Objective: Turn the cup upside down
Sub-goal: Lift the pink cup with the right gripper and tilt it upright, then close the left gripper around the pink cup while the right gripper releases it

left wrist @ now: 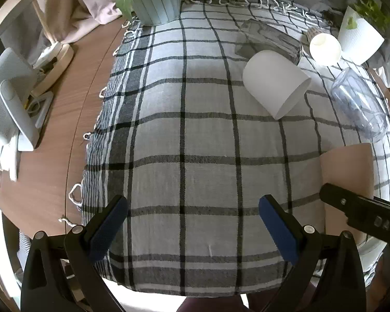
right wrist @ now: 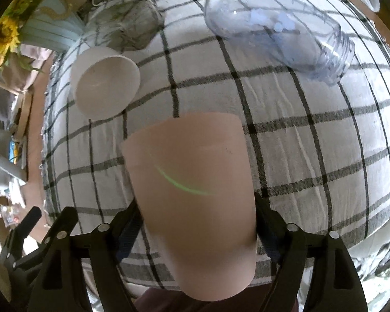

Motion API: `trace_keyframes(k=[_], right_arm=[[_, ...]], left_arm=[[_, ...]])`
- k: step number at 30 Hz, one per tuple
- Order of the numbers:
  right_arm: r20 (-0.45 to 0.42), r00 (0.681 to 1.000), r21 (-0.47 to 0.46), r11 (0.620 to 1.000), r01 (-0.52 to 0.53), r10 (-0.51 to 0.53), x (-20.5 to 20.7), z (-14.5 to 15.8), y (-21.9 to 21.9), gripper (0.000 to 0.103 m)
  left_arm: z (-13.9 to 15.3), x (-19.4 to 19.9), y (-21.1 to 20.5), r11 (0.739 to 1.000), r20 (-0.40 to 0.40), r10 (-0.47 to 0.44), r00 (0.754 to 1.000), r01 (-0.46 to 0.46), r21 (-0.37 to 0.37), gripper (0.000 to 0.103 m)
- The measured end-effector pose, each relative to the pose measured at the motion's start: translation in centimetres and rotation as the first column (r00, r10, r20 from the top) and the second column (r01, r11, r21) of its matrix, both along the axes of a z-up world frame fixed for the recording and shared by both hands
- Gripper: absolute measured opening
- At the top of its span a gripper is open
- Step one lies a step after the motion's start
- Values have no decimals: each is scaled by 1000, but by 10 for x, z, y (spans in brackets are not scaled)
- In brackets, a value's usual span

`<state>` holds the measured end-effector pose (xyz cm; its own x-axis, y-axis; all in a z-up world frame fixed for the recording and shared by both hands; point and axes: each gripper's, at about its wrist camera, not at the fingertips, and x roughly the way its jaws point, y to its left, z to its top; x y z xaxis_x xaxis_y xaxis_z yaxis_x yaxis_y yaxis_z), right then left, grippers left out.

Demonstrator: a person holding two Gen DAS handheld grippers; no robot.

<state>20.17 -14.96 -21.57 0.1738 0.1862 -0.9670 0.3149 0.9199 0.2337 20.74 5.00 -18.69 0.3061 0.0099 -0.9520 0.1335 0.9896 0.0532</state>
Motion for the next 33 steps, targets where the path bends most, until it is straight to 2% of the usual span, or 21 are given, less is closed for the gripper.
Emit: trace_keyframes(k=[5, 10, 14, 18, 26, 33], right_arm=[[63, 998, -19, 999, -26, 27, -11, 31, -6, 82], [183, 981, -48, 997, -55, 63, -27, 76, -23, 82], [231, 970, -76, 995, -57, 73, -33, 94, -40, 82], [233, 970, -76, 996, -51, 68, -37, 95, -62, 82], [180, 983, -62, 998, -26, 37, -54, 79, -111, 82], [140, 990, -53, 998, -20, 28, -60, 67, -142, 82]], left_arm=[[15, -7, -10, 1000, 11, 11, 1000, -10, -19, 103], [33, -20, -31, 997, 23, 20, 1000, -18, -72, 103], [39, -31, -55, 994, 12, -4, 1000, 5, -107, 103], [39, -42, -80, 993, 5, -19, 1000, 20, -119, 103], [25, -61, -124, 991, -33, -35, 999, 30, -132, 103], [6, -70, -136, 989, -52, -17, 998, 9, -147, 102]])
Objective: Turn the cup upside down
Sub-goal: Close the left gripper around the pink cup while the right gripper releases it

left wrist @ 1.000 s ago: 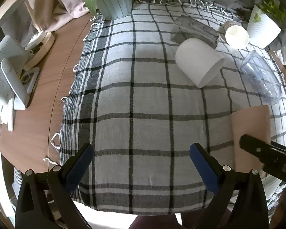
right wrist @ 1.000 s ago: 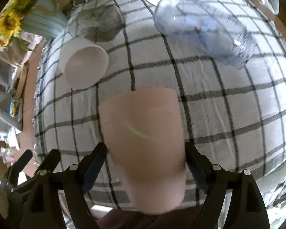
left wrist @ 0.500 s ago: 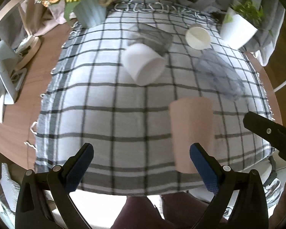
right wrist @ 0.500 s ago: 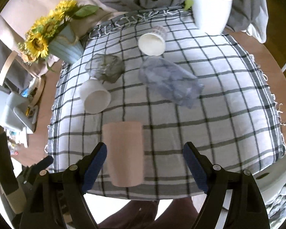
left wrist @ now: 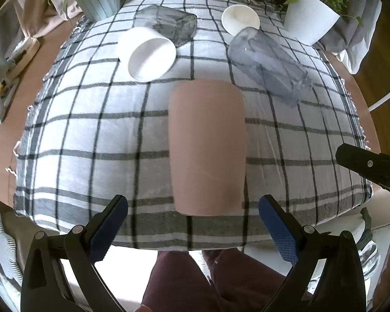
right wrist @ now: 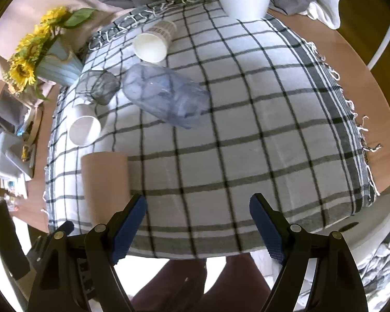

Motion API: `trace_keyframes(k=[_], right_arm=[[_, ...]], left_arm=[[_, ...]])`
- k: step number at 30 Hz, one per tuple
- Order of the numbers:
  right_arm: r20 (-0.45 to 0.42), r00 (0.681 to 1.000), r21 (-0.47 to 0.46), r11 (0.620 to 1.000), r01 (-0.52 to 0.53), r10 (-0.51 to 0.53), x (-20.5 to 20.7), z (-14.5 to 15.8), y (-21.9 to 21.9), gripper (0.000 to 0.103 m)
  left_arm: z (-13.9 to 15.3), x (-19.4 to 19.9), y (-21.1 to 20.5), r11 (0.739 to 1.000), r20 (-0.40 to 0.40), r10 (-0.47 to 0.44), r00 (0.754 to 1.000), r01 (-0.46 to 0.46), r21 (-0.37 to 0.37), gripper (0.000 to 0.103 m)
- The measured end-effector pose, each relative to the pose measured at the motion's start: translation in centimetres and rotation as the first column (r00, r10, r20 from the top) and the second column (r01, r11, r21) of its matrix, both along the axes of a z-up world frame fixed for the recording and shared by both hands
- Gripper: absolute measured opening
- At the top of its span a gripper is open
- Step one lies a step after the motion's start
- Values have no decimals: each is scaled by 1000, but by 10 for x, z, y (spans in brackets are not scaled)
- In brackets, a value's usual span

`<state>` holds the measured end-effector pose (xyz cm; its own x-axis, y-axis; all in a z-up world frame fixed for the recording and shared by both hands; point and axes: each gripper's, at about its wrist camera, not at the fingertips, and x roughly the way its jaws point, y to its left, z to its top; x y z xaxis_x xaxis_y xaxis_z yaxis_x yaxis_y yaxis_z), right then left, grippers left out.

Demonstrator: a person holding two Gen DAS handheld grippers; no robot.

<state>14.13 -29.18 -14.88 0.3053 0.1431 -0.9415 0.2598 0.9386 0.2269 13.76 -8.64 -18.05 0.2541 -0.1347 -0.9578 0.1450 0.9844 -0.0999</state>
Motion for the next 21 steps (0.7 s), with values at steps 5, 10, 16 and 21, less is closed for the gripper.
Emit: trace_keyframes(k=[5, 10, 16, 21], right_arm=[[-18, 1000, 8, 1000, 0, 0, 0, -10, -12, 82], [-25, 1000, 8, 1000, 3, -3, 1, -17, -18, 82], [-35, 999, 3, 1000, -15, 15, 4, -20, -18, 82], [-32, 999, -4, 999, -32, 32, 7, -20, -16, 82]], left_arm=[[-9, 0, -4, 1000, 5, 7, 1000, -7, -1, 101], [-16, 3, -7, 999, 19, -3, 1000, 2, 34, 91], [-20, 6, -10, 999, 32, -8, 999, 6, 41, 76], [-20, 6, -12, 1000, 37, -19, 999, 18, 25, 63]])
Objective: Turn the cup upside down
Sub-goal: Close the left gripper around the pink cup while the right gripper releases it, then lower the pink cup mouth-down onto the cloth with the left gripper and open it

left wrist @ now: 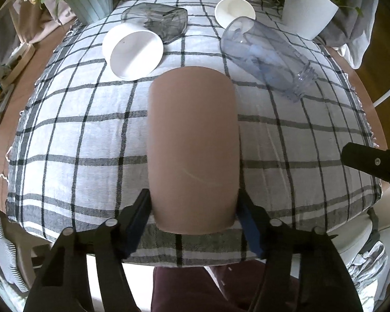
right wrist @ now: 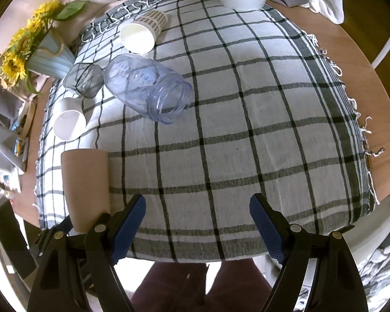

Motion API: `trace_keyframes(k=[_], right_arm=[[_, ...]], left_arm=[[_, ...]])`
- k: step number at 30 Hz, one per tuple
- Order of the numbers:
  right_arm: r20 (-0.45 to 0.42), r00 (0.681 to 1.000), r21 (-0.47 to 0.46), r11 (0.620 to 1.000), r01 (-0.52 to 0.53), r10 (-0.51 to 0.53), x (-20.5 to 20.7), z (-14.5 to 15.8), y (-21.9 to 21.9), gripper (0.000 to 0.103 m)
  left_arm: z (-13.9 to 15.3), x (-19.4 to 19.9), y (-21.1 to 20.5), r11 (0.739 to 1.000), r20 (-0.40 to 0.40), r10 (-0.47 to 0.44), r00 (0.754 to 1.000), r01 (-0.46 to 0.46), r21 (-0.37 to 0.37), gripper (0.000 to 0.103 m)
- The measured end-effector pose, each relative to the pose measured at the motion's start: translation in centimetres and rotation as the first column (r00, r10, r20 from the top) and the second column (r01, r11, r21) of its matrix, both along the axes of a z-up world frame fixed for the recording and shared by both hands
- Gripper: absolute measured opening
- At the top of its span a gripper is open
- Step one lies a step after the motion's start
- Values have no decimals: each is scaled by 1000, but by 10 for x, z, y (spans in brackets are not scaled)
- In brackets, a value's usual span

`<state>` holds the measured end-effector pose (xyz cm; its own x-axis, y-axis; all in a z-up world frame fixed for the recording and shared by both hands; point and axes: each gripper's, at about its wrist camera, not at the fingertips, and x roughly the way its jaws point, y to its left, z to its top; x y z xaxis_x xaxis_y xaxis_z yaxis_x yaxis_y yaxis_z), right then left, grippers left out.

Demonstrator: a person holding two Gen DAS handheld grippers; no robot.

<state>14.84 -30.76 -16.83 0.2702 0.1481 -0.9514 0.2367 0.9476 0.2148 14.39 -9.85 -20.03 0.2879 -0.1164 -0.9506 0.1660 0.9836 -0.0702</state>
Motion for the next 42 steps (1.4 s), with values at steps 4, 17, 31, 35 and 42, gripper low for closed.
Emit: trace_keyframes(k=[4, 17, 31, 35, 42], right_arm=[[5, 1000, 0, 1000, -10, 10, 1, 1, 1, 82], [27, 1000, 18, 1000, -5, 5, 2, 4, 0, 82], [46, 999, 31, 999, 18, -19, 11, 9, -2, 82], [53, 998, 27, 1000, 15, -17, 17, 12, 0, 82], [55, 998, 22, 1000, 23, -24, 25, 13, 1, 82]], left_arm=[[2, 0, -1, 1000, 0, -2, 1000, 2, 9, 63], [27, 4, 1, 1000, 35, -11, 999, 11, 3, 63], [48, 29, -3, 1000, 112, -28, 993, 29, -3, 63], [52, 36, -4, 999, 132, -35, 991, 36, -6, 63], [54, 50, -6, 999, 155, -45, 987, 47, -9, 63]])
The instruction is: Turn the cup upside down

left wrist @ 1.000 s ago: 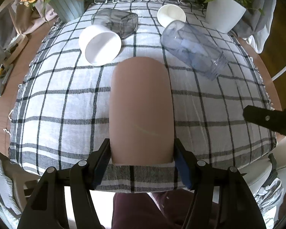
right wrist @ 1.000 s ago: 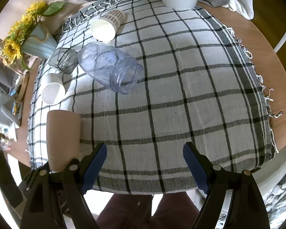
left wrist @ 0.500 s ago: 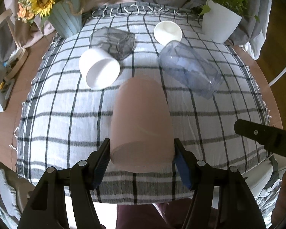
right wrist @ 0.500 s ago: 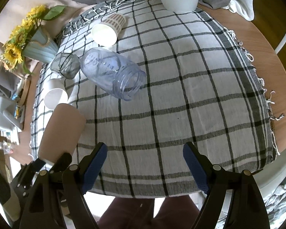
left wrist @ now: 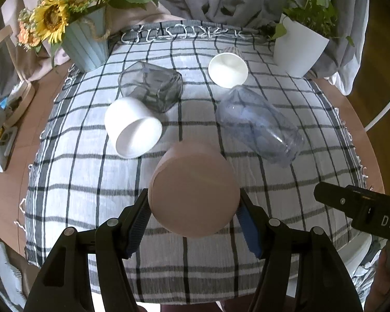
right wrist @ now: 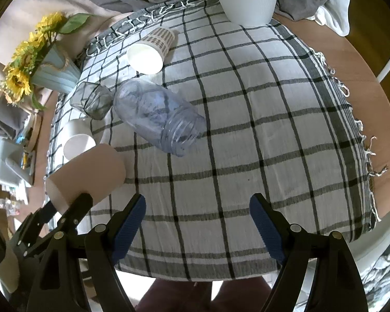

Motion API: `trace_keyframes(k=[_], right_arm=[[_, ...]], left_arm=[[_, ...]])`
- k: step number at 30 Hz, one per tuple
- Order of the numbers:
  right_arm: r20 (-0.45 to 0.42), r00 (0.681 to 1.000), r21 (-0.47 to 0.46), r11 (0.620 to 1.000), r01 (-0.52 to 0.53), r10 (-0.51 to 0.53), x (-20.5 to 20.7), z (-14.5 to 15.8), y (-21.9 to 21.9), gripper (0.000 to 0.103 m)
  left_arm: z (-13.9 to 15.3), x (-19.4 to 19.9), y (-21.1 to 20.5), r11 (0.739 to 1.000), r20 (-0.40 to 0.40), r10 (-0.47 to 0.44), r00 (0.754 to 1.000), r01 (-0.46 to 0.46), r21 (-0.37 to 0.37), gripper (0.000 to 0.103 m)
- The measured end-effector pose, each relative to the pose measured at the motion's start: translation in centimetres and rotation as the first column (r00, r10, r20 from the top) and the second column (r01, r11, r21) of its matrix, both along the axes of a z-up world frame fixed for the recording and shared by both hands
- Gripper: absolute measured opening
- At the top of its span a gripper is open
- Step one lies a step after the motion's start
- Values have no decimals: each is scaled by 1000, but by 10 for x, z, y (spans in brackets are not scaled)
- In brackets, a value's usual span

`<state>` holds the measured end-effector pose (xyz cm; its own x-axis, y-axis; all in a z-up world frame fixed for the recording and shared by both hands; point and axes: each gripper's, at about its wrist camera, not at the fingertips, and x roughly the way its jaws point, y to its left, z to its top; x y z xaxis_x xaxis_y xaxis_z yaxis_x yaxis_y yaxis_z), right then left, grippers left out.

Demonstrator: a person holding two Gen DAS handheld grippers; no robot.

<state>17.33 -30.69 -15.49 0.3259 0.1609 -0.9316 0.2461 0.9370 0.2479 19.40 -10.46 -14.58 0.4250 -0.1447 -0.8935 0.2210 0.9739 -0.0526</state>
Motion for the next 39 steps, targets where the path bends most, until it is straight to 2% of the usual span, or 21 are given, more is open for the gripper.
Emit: trace_keyframes(k=[15, 32, 34, 36, 38, 39], right_arm=[[3, 999, -19, 999, 32, -32, 13, 2, -3, 82], [-1, 1000, -17, 999, 30, -30, 18, 1, 0, 82], [0, 1000, -20, 999, 31, -31, 17, 3, -1, 82], [9, 999, -28, 999, 34, -33, 15, 6, -2, 82], [22, 999, -32, 999, 34, -33, 11, 9, -3, 82], [34, 999, -41, 999, 30, -29, 9, 13, -3, 82]], left_arm=[[-9, 29, -6, 1000, -17, -18, 1000, 18, -14, 59], [-7, 32, -4, 1000, -26, -14, 1000, 13, -11, 59], [-6, 27, -4, 1000, -28, -11, 1000, 11, -4, 62], [-3, 22, -2, 1000, -27, -4, 1000, 3, -15, 81], [2, 13, 1, 999, -7, 22, 1000, -22, -27, 92], [6, 7, 3, 999, 11, 40, 999, -40, -31, 94]])
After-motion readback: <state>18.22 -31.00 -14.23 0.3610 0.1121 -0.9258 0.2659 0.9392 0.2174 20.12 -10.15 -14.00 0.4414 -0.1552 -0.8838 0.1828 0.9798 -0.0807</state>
